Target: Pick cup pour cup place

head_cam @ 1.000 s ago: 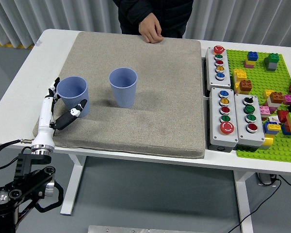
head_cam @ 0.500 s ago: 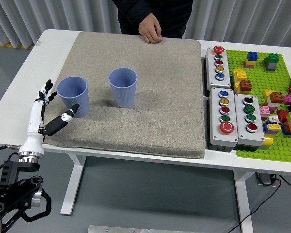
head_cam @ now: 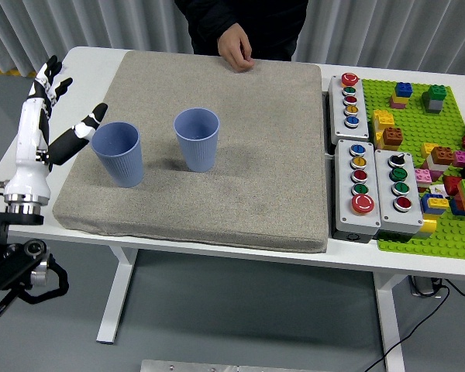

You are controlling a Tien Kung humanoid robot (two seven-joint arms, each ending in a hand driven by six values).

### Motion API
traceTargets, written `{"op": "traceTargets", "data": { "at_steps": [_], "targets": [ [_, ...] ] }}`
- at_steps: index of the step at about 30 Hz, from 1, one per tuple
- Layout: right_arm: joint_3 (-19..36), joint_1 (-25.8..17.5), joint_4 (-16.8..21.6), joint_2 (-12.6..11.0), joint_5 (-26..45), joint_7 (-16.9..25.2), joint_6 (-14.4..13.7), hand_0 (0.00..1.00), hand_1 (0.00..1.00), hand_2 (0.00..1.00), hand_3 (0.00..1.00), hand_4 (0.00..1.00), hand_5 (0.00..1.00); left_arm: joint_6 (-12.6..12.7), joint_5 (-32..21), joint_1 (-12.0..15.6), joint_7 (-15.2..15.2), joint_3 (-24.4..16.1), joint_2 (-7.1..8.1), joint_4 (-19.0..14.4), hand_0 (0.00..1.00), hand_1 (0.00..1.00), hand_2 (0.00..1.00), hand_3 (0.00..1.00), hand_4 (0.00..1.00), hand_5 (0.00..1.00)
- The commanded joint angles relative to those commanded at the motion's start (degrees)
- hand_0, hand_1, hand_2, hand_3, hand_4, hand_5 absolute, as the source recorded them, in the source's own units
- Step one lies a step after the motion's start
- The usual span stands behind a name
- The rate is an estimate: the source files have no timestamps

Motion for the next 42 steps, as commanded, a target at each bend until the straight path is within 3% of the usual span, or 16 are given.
{"op": "traceTargets", "data": {
  "at_steps": [5, 7, 8, 10, 13, 14, 18, 25, 32, 42],
  "targets": [
    [-0.31, 0.18, 0.00, -0.08, 0.50, 0.03, -0.06, 0.693, 0.669, 0.601, 0.589, 0.002, 0.085, 0.00, -1.13, -6.62, -0.03, -2.64, -0.04, 2.53, 0.855, 0.858, 0.983, 0.998, 0.960, 0.471],
    [-0.63, 0.42, 0.00, -0.10, 0.87, 0.02, -0.11, 0.693, 0.669, 0.601, 0.589, 0.002, 0.085, -0.29, -5.29, -10.32, -1.14, -2.85, -0.76, 5.34, 0.855, 0.858, 0.983, 0.998, 0.960, 0.471],
    [-0.77, 0.50, 0.00, -0.12, 1.02, 0.02, -0.13, 0.693, 0.669, 0.601, 0.589, 0.002, 0.084, -0.73, -7.40, -11.52, -1.48, -2.88, -0.97, 6.14, 0.813, 0.786, 0.860, 0.959, 0.947, 0.906],
    [-0.89, 0.55, 0.00, -0.14, 1.15, 0.02, -0.14, 0.693, 0.669, 0.601, 0.589, 0.002, 0.084, -1.12, -10.50, -12.43, -1.77, -2.89, -1.13, 6.73, 0.813, 0.786, 0.860, 0.959, 0.947, 0.906],
    [-1.09, 0.76, 0.00, -0.14, 1.62, 0.08, -0.26, 0.693, 0.669, 0.601, 0.589, 0.002, 0.084, -4.26, -15.57, -14.59, -0.82, -2.60, -1.61, 9.32, 0.813, 0.786, 0.860, 0.959, 0.947, 0.906],
    [-1.15, 0.80, 0.00, -0.15, 1.74, 0.10, -0.29, 0.693, 0.669, 0.601, 0.589, 0.002, 0.083, -5.22, -16.41, -14.84, -0.39, -2.55, -1.66, 9.81, 0.813, 0.784, 0.835, 0.914, 0.843, 0.998],
    [-1.33, 0.99, 0.00, -0.08, 2.11, 0.09, -0.37, 0.693, 0.669, 0.601, 0.589, 0.002, 0.083, -9.80, -21.25, -16.03, 1.65, -2.13, -2.18, 14.38, 0.813, 0.784, 0.835, 0.914, 0.843, 0.998],
    [-1.63, 1.17, 0.00, 0.03, 2.53, 0.06, -0.43, 0.693, 0.669, 0.601, 0.589, 0.002, 0.085, -12.36, -24.32, -16.87, 2.23, -1.96, -2.72, 19.12, 0.817, 0.790, 0.840, 0.914, 0.814, 0.998],
    [-1.79, 1.21, 0.00, 0.02, 2.64, 0.06, -0.40, 0.693, 0.668, 0.601, 0.589, 0.002, 0.084, -12.91, -23.14, -17.88, 2.62, -1.78, -2.64, 21.22, 0.819, 0.795, 0.846, 0.928, 0.815, 0.998],
    [-1.69, 1.23, 0.00, 0.07, 2.53, 0.08, -0.46, 0.693, 0.668, 0.601, 0.589, 0.002, 0.084, -12.25, -21.34, -18.01, 3.16, -2.16, -2.75, 21.19, 0.818, 0.796, 0.846, 0.931, 0.820, 0.998]
  ]
}}
